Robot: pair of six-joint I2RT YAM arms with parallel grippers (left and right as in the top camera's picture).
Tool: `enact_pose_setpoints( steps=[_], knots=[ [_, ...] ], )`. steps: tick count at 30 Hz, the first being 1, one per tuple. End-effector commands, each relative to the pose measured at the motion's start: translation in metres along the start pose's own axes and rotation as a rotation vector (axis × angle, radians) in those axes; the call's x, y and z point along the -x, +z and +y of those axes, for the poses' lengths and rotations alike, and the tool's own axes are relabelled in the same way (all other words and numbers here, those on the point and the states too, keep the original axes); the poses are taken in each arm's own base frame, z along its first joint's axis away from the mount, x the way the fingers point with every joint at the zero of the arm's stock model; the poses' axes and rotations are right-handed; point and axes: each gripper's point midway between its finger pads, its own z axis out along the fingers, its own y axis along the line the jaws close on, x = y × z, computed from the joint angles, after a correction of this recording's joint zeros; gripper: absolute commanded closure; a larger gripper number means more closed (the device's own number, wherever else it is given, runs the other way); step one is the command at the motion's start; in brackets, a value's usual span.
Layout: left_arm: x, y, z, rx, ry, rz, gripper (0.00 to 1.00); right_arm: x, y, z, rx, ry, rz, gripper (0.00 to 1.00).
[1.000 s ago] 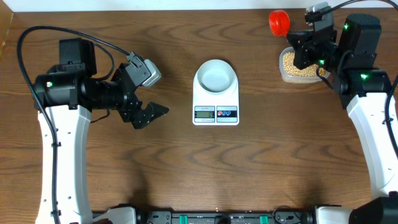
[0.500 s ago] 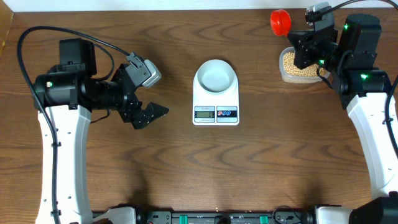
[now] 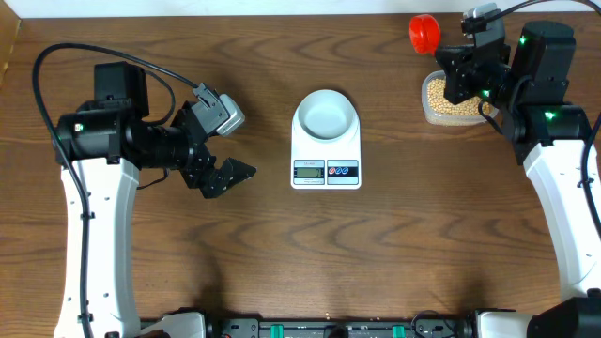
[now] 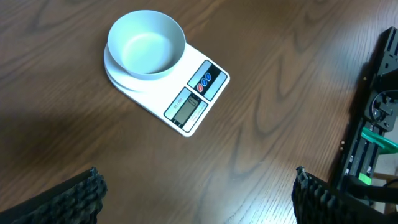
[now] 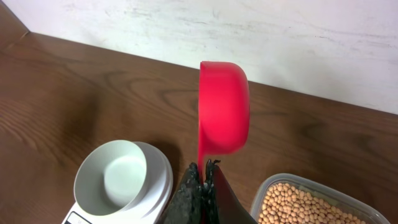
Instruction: Scoop item into bowl and weigh 50g on scale
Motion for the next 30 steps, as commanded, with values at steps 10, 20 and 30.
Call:
enact_pose_setpoints(
  steps=[10,20,30],
  knots=[
    [-0.002,0.001,-0.002,-0.010,0.066,0.002,0.02,0.008,-0.008,-0.008,-0.053,-0.028,-0.011,0.99],
    [-0.004,0.001,-0.001,-0.004,0.065,0.011,0.02,-0.015,-0.023,-0.052,-0.329,-0.045,0.129,0.99],
    [-0.004,0.001,-0.001,-0.004,0.065,0.011,0.02,-0.060,-0.034,-0.074,-0.459,-0.067,0.344,0.99]
  ],
)
